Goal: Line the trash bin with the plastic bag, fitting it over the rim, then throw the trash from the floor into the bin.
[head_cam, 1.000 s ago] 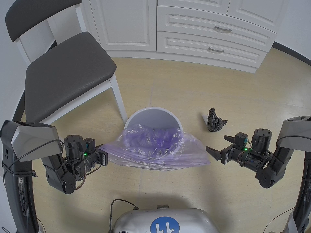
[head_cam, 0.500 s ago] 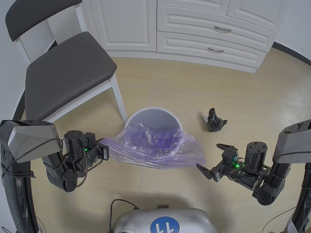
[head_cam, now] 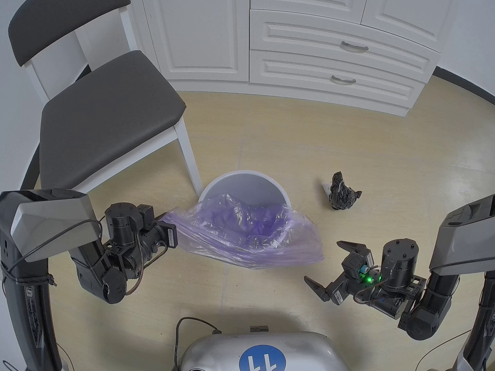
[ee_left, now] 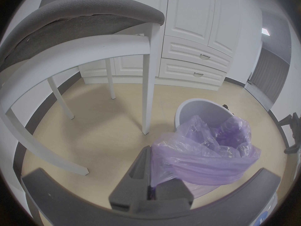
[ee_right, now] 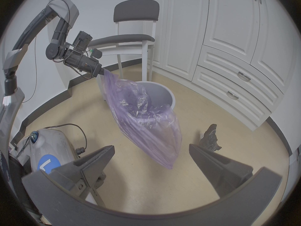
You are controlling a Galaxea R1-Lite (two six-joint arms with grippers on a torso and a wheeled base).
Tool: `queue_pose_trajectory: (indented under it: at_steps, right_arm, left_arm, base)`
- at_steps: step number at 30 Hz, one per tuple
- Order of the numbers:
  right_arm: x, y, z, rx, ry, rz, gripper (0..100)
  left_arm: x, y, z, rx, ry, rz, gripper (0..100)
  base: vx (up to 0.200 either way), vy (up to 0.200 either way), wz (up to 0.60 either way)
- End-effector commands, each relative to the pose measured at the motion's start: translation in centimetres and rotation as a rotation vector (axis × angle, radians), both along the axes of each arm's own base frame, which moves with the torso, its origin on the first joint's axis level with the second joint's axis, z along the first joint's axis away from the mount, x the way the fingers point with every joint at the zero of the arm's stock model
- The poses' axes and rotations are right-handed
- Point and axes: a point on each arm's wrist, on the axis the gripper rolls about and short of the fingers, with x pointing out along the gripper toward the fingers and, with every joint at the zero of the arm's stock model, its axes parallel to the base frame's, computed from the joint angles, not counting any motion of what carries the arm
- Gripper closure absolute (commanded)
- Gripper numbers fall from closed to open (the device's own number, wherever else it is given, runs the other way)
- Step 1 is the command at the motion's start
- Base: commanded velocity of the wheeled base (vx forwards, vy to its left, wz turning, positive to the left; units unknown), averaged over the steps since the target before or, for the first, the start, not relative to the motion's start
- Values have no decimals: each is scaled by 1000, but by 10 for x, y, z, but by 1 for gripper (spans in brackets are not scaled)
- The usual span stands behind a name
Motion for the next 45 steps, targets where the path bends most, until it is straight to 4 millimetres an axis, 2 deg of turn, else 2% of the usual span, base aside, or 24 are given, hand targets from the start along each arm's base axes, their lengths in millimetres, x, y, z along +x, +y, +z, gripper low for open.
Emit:
queue_pose_trajectory:
  at_steps: [1, 5, 11, 17, 23, 27, 35, 39, 45]
  right_arm:
    - [-4, 7, 3, 7, -23, 4, 0]
    - [-4, 19, 5, 8, -50, -1, 0]
    - [3, 35, 12, 35, -103, 27, 0]
    - [6, 31, 10, 35, -96, 3, 0]
    - [1, 25, 10, 47, -75, -108, 0]
    - [0, 25, 16, 69, -96, -162, 0]
    - [13, 35, 34, 39, -215, -126, 0]
    - [20, 50, 41, -89, -271, -35, 0]
    - [6, 79, 41, -177, -277, 73, 0]
  left_arm:
    - [-1, 0, 8, -6, -20, -1, 100]
    - [-3, 1, 16, -13, -39, 1, 100]
    - [-4, -3, 15, -10, -36, -7, 100]
    - [-9, -6, 17, 5, -37, 20, 100]
    - [-8, -6, 16, 7, -34, 19, 100]
    - [-9, -6, 17, 6, -39, 19, 100]
    - [-8, -5, 19, 3, -44, 24, 100]
    - [-7, 2, 30, -13, -85, 41, 100]
    - [-9, 4, 40, -28, -114, 40, 100]
  base:
    - [0, 0, 0]
    - [0, 0, 0]
    - [0, 0, 0]
    - [0, 0, 0]
    - [0, 0, 0]
    - [0, 0, 0]
    - [0, 0, 0]
    - [0, 0, 0]
    - [0, 0, 0]
